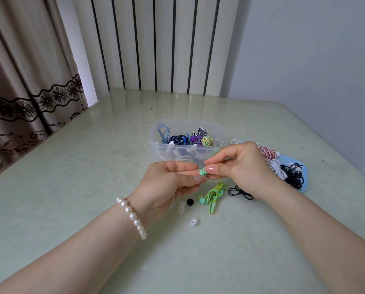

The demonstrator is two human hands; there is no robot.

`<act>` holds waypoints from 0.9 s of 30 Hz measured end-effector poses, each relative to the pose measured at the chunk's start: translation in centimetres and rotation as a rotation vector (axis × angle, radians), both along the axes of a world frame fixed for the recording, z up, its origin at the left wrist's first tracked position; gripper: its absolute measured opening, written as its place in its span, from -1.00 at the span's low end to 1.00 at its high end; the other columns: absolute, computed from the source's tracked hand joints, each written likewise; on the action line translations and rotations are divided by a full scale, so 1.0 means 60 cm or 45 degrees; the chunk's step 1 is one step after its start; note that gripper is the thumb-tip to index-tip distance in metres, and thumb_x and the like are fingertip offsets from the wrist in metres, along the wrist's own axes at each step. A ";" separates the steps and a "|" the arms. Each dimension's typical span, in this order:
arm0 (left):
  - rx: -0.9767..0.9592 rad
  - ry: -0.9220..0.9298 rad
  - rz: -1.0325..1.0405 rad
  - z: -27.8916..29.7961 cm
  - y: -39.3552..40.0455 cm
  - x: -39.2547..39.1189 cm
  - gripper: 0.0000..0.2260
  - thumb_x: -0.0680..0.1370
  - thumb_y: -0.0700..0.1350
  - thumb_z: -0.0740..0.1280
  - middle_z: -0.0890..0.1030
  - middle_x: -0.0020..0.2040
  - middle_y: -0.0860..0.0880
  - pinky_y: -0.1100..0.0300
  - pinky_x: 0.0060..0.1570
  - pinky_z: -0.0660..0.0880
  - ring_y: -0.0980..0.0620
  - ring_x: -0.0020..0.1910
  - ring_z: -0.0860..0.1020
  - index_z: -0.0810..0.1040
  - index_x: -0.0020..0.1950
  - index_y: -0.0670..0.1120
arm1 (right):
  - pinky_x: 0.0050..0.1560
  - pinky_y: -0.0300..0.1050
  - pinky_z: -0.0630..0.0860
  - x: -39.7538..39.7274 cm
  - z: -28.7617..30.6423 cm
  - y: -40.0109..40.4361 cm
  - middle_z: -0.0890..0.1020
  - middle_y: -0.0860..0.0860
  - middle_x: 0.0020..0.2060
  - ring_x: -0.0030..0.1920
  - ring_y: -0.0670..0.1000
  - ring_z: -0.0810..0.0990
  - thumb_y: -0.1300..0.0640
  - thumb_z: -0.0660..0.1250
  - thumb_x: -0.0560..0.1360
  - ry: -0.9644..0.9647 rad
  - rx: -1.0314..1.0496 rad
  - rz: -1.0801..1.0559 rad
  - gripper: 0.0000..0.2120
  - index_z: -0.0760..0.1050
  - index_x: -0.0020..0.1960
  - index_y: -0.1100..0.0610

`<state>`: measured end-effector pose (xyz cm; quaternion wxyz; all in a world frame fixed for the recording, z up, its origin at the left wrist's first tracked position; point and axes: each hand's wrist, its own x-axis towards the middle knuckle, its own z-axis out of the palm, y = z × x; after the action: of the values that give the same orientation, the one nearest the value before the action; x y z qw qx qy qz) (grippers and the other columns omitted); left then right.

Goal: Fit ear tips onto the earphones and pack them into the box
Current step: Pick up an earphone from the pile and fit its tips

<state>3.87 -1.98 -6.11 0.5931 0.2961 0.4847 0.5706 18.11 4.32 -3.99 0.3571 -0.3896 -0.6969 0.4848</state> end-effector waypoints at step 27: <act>-0.012 -0.284 -0.027 0.013 -0.006 0.002 -0.74 0.43 -0.50 0.23 0.66 -0.08 -0.24 0.17 -0.12 0.60 -0.08 -0.16 0.67 0.52 0.07 -0.33 | -0.31 -0.21 0.61 -0.018 -0.015 -0.008 0.59 -0.06 -0.56 -0.49 -0.08 0.60 0.49 0.41 0.30 0.190 0.093 -0.204 -0.74 0.57 -0.38 0.15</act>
<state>3.97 -2.31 -5.33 0.6509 0.2332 0.4150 0.5914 17.02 3.85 -4.88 0.4595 -0.3935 -0.6523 0.4566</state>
